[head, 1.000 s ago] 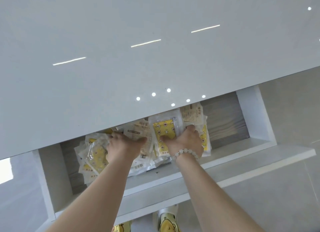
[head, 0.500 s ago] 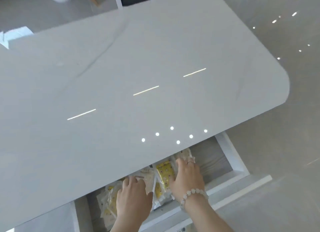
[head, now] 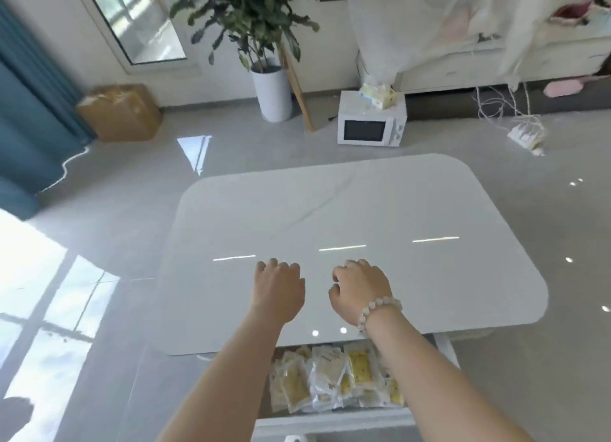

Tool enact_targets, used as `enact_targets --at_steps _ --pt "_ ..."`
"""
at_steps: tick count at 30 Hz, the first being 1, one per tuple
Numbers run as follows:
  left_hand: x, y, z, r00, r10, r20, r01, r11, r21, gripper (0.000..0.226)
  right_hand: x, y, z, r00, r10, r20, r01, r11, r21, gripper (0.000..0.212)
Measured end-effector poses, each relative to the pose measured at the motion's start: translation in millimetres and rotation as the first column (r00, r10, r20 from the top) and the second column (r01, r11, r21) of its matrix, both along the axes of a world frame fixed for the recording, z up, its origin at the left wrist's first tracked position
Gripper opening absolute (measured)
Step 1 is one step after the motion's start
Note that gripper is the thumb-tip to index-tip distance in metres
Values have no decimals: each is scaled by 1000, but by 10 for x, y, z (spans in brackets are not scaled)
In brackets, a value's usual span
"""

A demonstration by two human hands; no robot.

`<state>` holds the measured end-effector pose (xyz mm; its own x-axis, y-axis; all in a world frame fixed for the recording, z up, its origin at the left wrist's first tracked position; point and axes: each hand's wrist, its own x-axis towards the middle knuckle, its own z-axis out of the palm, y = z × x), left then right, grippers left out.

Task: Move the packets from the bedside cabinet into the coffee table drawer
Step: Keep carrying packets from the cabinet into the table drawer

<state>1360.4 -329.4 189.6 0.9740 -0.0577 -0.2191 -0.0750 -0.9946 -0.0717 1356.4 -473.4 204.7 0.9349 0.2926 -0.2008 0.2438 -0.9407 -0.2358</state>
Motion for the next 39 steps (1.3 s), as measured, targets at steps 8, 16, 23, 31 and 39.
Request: enact_targets --at_steps 8,16,23,31,39 --pt "-775 1130 762 932 341 121 -340 940 -28 37 -236 1277 835 938 313 147 -317 948 3 32" --pt "-1788 2511 1264 754 619 220 -625 779 -51 39 -874 2754 1275 799 534 277 -558 830 9 30" --pt "-3103 3656 1416 513 822 248 -837 543 -67 41 -1929 4178 1378 584 743 327 -783 621 -12 34" --pt "-4794 4424 1373 141 960 243 -978 173 -116 38 -3377 5431 1426 305 870 387 -937 347 -40 35" --pt "-6092 4561 1277 -124 960 250 -990 -101 -100 41 -4637 5921 1362 51 900 434 -998 61 -10 32"
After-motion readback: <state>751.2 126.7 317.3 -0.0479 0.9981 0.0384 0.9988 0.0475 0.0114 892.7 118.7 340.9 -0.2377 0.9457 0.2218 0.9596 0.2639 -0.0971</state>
